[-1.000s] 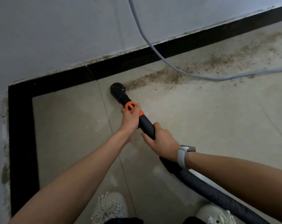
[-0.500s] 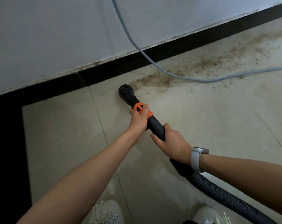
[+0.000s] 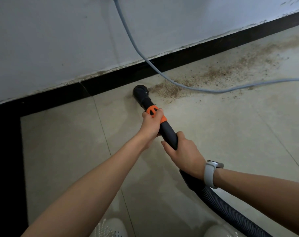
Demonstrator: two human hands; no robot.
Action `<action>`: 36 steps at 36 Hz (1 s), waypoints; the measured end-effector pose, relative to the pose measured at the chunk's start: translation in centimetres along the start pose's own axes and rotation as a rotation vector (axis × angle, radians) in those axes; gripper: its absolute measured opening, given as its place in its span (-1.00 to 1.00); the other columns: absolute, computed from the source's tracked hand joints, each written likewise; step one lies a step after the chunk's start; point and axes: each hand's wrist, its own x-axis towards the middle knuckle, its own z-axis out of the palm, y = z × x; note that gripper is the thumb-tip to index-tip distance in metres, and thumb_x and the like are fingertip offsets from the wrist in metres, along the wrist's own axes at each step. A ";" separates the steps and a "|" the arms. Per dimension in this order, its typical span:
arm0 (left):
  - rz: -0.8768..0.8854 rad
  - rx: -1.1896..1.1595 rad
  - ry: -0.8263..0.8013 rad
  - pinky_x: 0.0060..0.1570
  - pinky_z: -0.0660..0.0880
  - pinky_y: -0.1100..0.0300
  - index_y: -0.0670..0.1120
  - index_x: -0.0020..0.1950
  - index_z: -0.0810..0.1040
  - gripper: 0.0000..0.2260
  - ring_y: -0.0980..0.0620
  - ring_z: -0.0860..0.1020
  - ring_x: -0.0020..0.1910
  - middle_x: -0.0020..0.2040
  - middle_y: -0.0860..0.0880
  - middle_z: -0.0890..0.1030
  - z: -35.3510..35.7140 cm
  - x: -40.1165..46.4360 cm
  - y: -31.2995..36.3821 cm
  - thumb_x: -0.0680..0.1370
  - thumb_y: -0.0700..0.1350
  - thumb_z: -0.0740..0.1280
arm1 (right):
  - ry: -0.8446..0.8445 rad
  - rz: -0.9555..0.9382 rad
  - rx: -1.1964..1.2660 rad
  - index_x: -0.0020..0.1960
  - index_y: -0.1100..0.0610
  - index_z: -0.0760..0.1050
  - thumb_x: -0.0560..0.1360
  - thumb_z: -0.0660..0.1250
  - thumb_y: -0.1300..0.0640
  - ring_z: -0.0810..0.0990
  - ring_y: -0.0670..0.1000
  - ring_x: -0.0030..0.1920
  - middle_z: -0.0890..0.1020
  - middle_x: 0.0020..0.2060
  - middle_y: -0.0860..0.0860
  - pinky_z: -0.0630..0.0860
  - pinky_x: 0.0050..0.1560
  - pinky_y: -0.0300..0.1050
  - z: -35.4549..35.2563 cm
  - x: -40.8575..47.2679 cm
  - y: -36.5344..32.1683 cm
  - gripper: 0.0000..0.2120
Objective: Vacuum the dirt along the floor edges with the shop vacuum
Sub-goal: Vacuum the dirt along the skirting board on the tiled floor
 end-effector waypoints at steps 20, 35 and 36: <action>0.043 -0.123 0.251 -0.30 0.46 0.11 -0.13 0.18 0.31 -0.78 0.00 0.47 -0.24 -0.20 -0.07 0.43 -11.8 0.4 -1.5 0.60 -0.08 0.22 | -0.214 -0.180 -0.029 -0.01 0.10 0.22 0.57 0.24 -0.11 0.44 0.10 -0.27 0.47 -0.22 0.03 0.34 -0.29 -0.11 6.2 0.9 -7.4 -0.68; 0.022 -0.109 0.124 -0.29 0.50 0.10 -0.23 0.39 0.21 -0.57 -0.03 0.50 -0.18 -0.11 -0.10 0.44 -5.6 1.6 -1.1 0.61 -0.05 0.21 | -0.112 -0.086 -0.056 -0.02 0.11 0.24 0.57 0.23 -0.13 0.47 0.11 -0.29 0.47 -0.26 0.02 0.33 -0.30 -0.09 3.1 1.7 -3.3 -0.68; 0.020 -0.106 0.117 -0.29 0.50 0.10 -0.22 0.39 0.20 -0.58 -0.03 0.51 -0.18 -0.11 -0.10 0.45 -5.2 1.7 -1.1 0.62 -0.05 0.21 | -0.107 -0.080 -0.053 -0.02 0.11 0.24 0.56 0.23 -0.13 0.47 0.12 -0.29 0.48 -0.25 0.03 0.34 -0.29 -0.09 3.0 1.8 -3.0 -0.68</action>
